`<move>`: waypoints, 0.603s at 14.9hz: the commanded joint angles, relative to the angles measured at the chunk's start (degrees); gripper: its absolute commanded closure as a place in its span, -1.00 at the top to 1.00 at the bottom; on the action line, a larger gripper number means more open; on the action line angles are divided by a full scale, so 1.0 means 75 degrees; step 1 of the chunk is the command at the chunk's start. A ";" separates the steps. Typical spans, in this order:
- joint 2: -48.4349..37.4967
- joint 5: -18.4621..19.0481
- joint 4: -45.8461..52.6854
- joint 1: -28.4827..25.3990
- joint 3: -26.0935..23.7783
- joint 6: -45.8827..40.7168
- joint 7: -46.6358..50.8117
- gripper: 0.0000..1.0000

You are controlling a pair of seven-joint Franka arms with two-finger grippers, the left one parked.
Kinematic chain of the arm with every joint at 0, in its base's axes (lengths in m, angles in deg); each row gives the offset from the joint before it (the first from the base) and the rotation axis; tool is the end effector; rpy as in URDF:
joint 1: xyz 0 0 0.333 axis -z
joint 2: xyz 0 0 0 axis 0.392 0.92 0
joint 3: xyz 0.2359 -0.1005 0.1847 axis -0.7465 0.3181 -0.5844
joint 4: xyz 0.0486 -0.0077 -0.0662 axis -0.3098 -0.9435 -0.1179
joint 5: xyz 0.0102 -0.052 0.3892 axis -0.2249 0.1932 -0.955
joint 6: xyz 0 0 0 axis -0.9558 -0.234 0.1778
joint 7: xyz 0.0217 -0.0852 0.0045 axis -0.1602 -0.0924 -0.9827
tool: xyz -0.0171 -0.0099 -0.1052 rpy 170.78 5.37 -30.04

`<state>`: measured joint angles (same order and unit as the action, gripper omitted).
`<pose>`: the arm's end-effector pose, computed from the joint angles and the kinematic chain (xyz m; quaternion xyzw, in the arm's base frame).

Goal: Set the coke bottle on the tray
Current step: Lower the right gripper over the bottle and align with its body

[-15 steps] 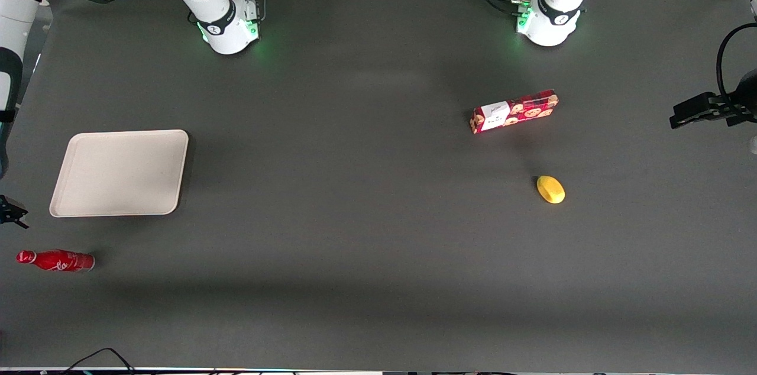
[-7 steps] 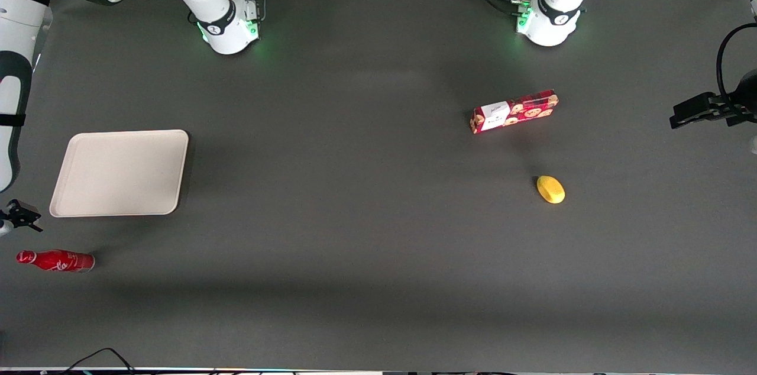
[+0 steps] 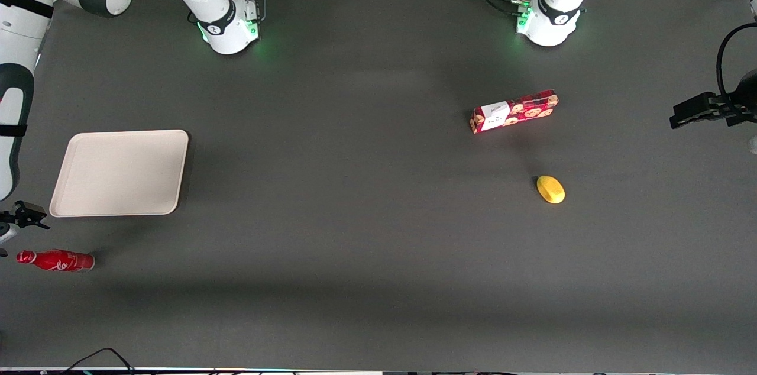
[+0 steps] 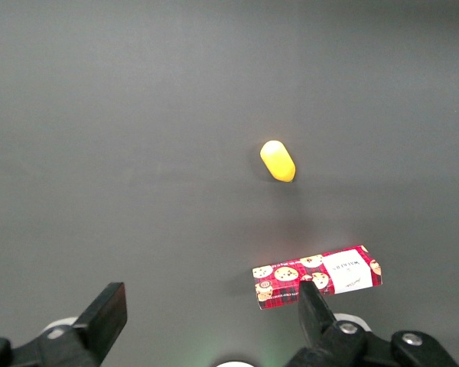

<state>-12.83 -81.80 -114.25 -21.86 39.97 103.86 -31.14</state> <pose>0.6815 -0.3002 0.3618 0.9266 0.3674 0.0424 0.0679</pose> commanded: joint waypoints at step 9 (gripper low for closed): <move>0.1006 -0.0188 0.1770 0.0798 -0.0630 -0.0342 -0.0412 1.00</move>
<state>-6.97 -81.80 -104.61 -16.86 35.63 102.85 -32.59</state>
